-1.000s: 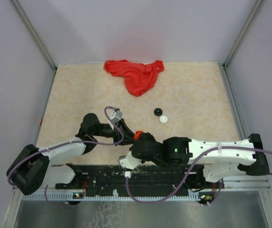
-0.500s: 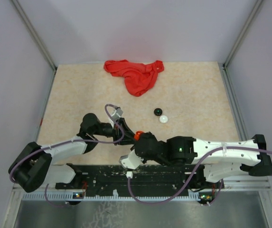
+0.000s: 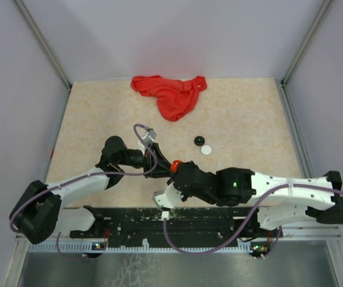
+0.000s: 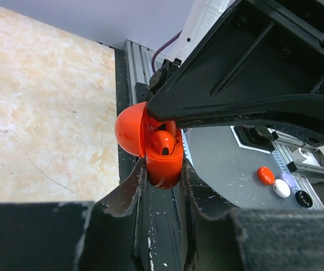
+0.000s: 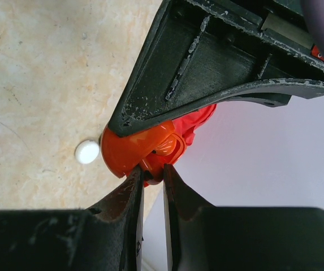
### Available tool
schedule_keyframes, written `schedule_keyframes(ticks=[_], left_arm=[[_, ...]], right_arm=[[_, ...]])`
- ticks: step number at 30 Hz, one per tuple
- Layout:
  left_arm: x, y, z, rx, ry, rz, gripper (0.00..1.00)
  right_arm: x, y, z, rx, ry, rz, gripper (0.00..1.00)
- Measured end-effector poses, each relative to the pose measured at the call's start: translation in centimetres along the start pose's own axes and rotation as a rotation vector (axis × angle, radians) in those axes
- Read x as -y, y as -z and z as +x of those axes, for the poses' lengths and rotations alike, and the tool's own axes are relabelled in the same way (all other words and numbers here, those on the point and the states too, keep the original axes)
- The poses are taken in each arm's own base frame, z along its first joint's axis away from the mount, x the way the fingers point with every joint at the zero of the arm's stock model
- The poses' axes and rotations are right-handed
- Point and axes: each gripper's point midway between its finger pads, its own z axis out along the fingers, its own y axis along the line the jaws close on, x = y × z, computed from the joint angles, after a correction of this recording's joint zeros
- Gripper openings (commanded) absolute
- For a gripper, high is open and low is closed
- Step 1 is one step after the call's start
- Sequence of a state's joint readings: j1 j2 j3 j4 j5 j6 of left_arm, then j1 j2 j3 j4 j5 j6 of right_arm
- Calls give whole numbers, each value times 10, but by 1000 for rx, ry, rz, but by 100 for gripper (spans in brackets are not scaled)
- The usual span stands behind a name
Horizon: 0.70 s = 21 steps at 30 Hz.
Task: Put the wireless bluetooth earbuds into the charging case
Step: Place the earbud in the charging case.
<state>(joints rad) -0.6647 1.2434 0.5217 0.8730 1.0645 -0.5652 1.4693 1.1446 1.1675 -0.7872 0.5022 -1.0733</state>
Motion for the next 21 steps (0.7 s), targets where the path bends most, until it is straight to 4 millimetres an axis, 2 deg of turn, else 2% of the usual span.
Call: schedule_keyframes(ticks=[3, 11, 21], left_arm=[[0, 0, 0, -4, 8, -2, 1], [1, 1, 3, -17, 19, -4, 1], [2, 0, 1, -22, -8, 11, 1]], right_arm=[[0, 0, 0, 1, 6, -2, 11], [-2, -1, -2, 14, 33, -15, 24], [2, 1, -6, 26, 60, -30, 25]])
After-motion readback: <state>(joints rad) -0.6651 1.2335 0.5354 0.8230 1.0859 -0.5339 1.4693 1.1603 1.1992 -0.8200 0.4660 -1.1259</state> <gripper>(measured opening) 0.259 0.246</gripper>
